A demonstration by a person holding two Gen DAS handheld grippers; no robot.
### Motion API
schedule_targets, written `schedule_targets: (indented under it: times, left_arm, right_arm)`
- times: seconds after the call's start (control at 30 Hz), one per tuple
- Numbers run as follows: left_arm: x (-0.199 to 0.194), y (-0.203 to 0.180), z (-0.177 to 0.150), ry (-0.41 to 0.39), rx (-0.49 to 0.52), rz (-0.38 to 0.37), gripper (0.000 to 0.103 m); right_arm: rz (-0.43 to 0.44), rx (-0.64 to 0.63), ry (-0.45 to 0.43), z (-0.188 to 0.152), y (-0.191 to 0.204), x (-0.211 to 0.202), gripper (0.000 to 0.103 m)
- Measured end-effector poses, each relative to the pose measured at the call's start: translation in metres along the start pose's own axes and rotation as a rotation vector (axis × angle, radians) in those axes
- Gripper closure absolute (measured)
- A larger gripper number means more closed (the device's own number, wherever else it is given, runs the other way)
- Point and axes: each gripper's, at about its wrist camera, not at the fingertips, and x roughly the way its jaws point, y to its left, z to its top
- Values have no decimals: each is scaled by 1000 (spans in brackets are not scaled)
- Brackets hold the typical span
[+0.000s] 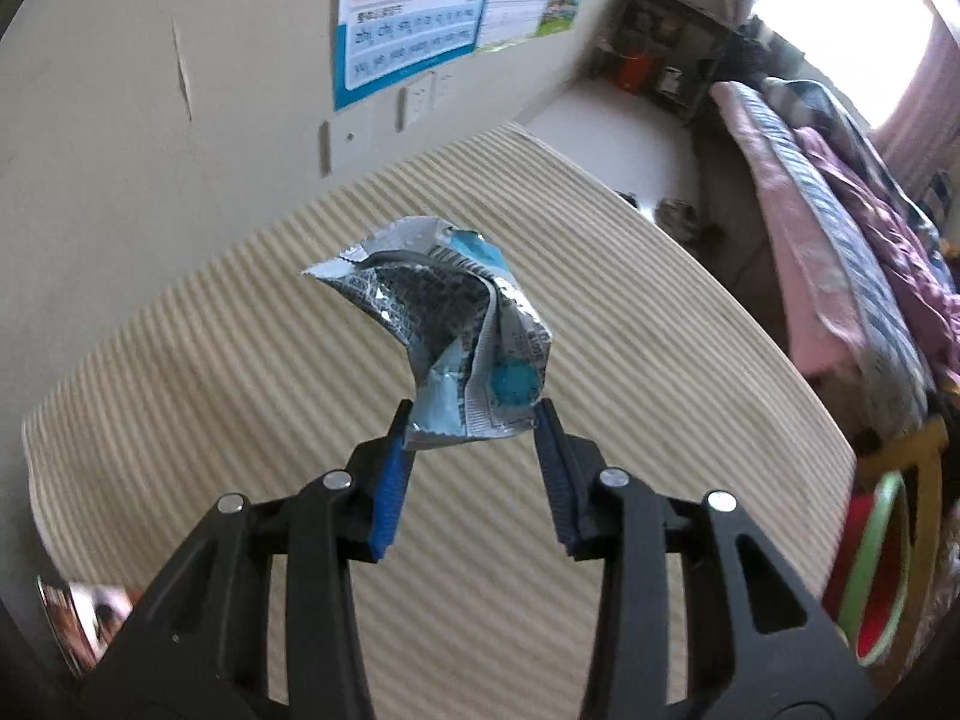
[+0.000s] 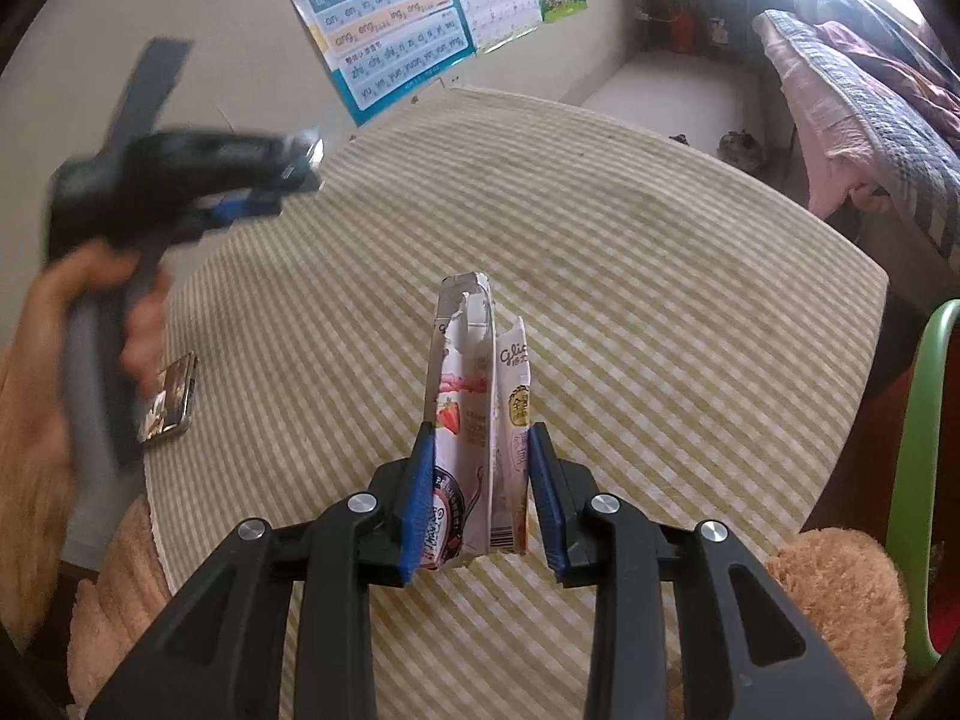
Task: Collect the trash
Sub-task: 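Grasp the blue foil wrapper with the left tool while the right tool holds the pink carton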
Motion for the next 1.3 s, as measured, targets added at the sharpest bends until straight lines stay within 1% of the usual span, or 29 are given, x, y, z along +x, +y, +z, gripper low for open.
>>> schedule_targets:
  times: [0.13, 0.23, 0.3, 0.4, 0.57, 0.67, 0.7, 0.77, 0.8, 0.87, 0.9, 0.93, 1.17, 1.2, 1.23, 1.27, 1.3]
  left_arm:
    - [-15, -9, -30, 30, 3, -33, 65]
    - [-22, -14, -54, 76, 9, -52, 65]
    - [-28, -18, -68, 92, 12, -59, 65]
    - [-33, -24, -83, 110, 26, -70, 65]
    - [-36, -42, -108, 148, 85, -92, 65]
    - [-32, -44, -117, 174, 79, -87, 64]
    - [-31, -43, -119, 181, 71, -82, 63]
    - [-30, -43, -121, 190, 58, -76, 56]
    - [-31, -42, -121, 186, 53, -74, 52]
    - [-33, -43, -119, 172, 51, -69, 47]
    - [-34, -44, -119, 168, 51, -64, 41]
    - [-33, -44, -119, 166, 49, -64, 40]
    - [-16, -42, -117, 208, 34, -44, 41]
    - [-13, -42, -117, 213, 34, -44, 47]
    - [-11, -42, -117, 221, 35, -46, 57]
    - [-8, -42, -117, 233, 37, -47, 62]
    - [-8, -42, -118, 237, 39, -48, 62]
  right_arm:
    - [-16, 22, -10, -2, -6, -7, 72]
    - [-22, 43, -21, -2, -12, -12, 72]
    - [-26, 58, -30, -3, -15, -16, 72]
    - [-26, 74, -43, -4, -17, -22, 72]
    - [-24, 99, -54, -9, -22, -30, 72]
    - [-21, 104, -54, -11, -23, -32, 72]
    - [-19, 106, -57, -11, -24, -33, 72]
    - [-15, 113, -60, -11, -25, -35, 72]
    - [-11, 120, -60, -11, -27, -35, 72]
    - [-6, 128, -58, -12, -29, -34, 71]
    - [-4, 131, -57, -12, -30, -34, 71]
    - [-1, 133, -56, -12, -30, -34, 71]
    - [7, 135, -52, -12, -32, -33, 71]
    - [8, 135, -50, -12, -32, -32, 71]
    - [8, 135, -50, -12, -32, -32, 71]
    - [8, 134, -50, -12, -32, -32, 71]
    - [9, 134, -50, -12, -32, -32, 71]
